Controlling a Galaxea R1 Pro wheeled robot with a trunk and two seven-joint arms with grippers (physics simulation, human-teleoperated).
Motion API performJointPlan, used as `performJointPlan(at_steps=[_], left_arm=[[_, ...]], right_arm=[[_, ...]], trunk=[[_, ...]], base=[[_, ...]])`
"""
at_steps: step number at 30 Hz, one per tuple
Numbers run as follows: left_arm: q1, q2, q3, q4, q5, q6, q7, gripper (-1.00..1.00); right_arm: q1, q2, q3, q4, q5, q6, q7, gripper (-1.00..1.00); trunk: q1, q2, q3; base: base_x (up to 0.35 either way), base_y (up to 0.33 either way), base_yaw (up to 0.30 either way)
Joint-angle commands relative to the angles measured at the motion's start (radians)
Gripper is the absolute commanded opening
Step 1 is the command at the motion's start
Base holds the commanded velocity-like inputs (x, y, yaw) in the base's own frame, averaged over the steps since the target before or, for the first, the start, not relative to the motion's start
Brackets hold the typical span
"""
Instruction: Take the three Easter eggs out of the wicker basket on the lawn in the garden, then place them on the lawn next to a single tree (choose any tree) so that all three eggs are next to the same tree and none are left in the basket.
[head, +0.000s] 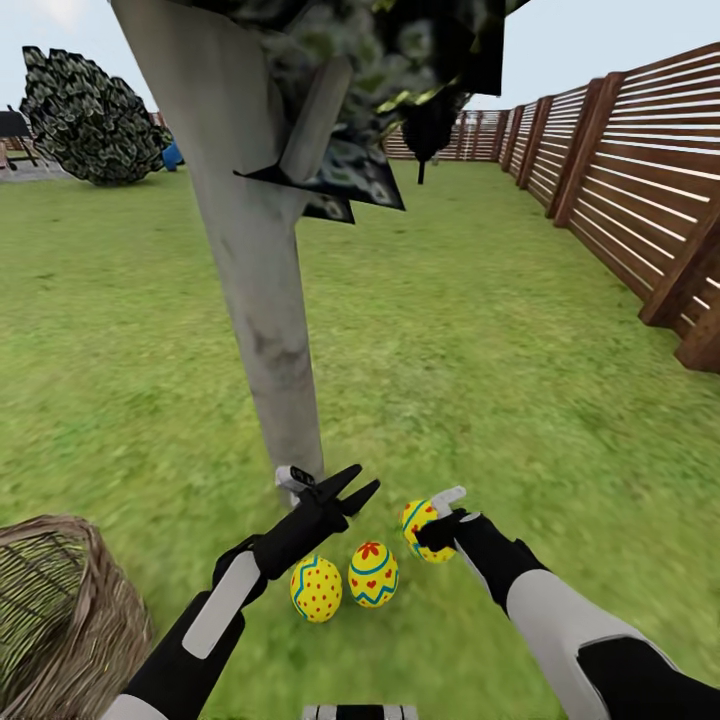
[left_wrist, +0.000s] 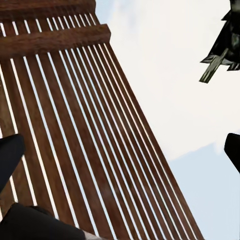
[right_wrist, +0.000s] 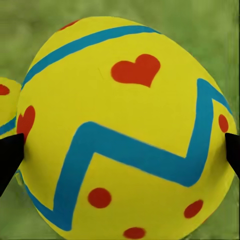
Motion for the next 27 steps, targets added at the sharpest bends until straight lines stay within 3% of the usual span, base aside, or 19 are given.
performJointPlan(at_steps=[1, 2, 4, 10, 13, 18, 27], left_arm=[[-0.001, 0.0, -0.001, 0.0, 0.008, 0.007, 0.001, 1.0], [-0.001, 0.0, -0.001, 0.0, 0.007, 0.007, 0.001, 1.0], [-0.001, 0.0, -0.001, 0.0, 0.007, 0.007, 0.001, 1.0], [-0.001, -0.001, -0.001, 0.0, 0.007, 0.007, 0.001, 1.0], [-0.001, 0.0, -0.001, 0.0, 0.007, 0.007, 0.001, 1.0], [-0.001, 0.0, -0.001, 0.0, 0.007, 0.007, 0.001, 1.0], [-0.001, -0.001, -0.002, 0.002, 0.007, 0.007, 0.002, 1.0]], right_arm=[[-0.004, 0.0, 0.001, 0.009, -0.026, 0.004, -0.015, -1.0], [-0.005, 0.0, 0.001, 0.018, -0.051, 0.002, -0.028, -1.0], [-0.006, 0.001, 0.002, 0.03, -0.061, 0.0, -0.033, -1.0], [-0.006, 0.016, 0.007, 0.05, -0.056, -0.005, -0.035, -1.0], [-0.006, 0.016, 0.007, 0.046, -0.058, -0.073, -0.036, -1.0], [-0.006, 0.015, 0.008, 0.033, -0.051, -0.085, -0.036, -1.0], [-0.006, 0.014, 0.003, 0.031, -0.057, -0.087, -0.036, -1.0]], trunk=[[0.0, -0.001, -0.005], [0.001, -0.001, -0.009], [0.002, -0.001, -0.016], [0.004, -0.003, -0.04], [0.006, -0.003, -0.051], [0.008, -0.005, -0.07], [0.008, -0.005, -0.07]], base=[[0.0, 0.0, 0.0], [0.0, 0.0, 0.0], [0.0, 0.0, 0.0], [0.0, 0.0, 0.0], [0.0, 0.0, 0.0], [0.0, 0.0, 0.0], [0.085, 0.0, 0.0]])
